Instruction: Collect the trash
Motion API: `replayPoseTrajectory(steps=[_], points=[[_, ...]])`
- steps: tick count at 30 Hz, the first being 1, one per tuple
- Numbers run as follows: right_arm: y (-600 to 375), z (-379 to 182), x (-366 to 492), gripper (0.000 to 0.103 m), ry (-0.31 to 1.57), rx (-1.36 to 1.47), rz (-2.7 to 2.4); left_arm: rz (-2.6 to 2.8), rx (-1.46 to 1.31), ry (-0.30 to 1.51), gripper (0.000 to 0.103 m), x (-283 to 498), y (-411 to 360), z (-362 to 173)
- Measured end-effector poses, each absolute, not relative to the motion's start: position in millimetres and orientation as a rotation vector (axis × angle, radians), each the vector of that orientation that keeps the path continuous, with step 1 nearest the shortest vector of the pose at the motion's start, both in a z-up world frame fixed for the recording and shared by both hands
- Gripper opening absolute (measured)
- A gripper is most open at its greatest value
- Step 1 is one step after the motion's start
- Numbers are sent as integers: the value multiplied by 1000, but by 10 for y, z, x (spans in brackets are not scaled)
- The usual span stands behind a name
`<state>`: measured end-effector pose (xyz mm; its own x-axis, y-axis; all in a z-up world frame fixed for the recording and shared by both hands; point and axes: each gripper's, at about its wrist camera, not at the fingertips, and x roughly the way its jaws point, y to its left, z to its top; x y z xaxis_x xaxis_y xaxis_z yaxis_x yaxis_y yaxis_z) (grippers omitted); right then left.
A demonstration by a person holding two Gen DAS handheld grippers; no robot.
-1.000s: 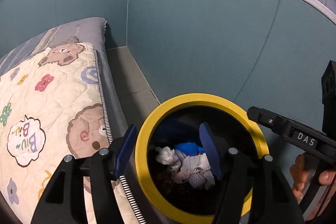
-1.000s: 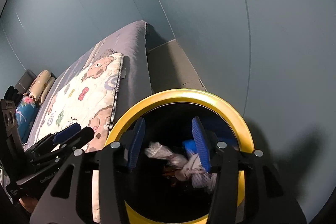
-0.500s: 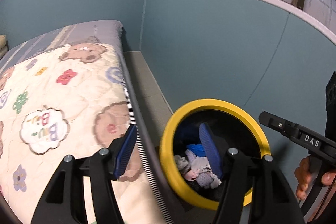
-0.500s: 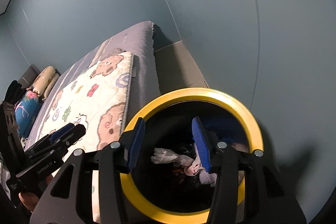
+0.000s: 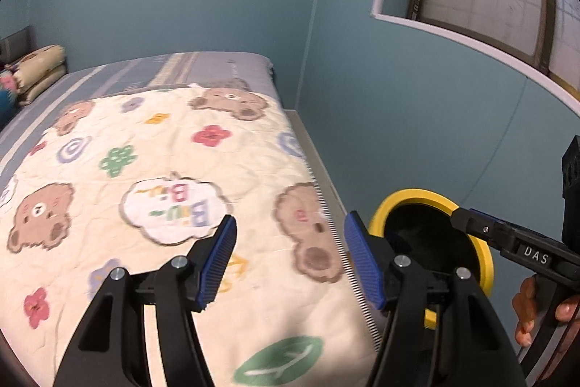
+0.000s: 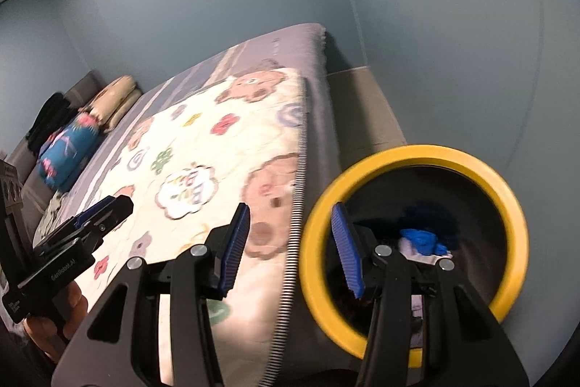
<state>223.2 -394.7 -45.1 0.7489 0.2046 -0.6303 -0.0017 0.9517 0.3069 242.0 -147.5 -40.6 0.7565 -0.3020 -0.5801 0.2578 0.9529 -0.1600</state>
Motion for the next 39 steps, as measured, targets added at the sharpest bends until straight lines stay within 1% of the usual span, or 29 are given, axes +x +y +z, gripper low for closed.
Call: replayPoseTrajectory(steps=[14, 22, 24, 27, 28, 29, 30, 31, 32, 33, 34, 36, 39], points=[[-2550, -306, 2123, 45, 716, 167, 246, -143, -167, 602, 59, 1954, -327, -448], [-2212, -317, 1967, 46, 685, 116, 200, -70, -175, 555, 59, 1605, 140, -475], [-2149, -303, 1891, 55, 666, 104, 199, -62, -174, 544, 62, 1516, 211, -473], [-2105, -255, 1752, 63, 630, 114, 204, -59, -178, 505, 69, 1336, 288, -433], [-2095, -222, 1680, 66, 605, 114, 193, -56, -173, 488, 74, 1269, 297, -405], [-2099, -203, 1648, 73, 592, 118, 191, -53, -168, 474, 78, 1216, 300, -382], [-2097, -174, 1597, 78, 577, 124, 194, -53, -164, 455, 79, 1153, 302, -357], [-2102, -141, 1532, 79, 561, 130, 195, -53, -161, 434, 83, 1087, 302, -325], [-2107, -111, 1474, 83, 544, 133, 188, -50, -158, 412, 87, 1021, 301, -290], [-2118, -74, 1401, 89, 517, 135, 177, -49, -155, 400, 88, 988, 298, -268], [-2128, -43, 1363, 92, 499, 139, 169, -54, -150, 379, 90, 926, 291, -231], [-2155, 29, 1246, 95, 456, 140, 152, -55, -133, 342, 94, 818, 259, -161], [-2179, 129, 1067, 95, 393, 125, 127, -50, -102, 287, 95, 658, 197, -68]])
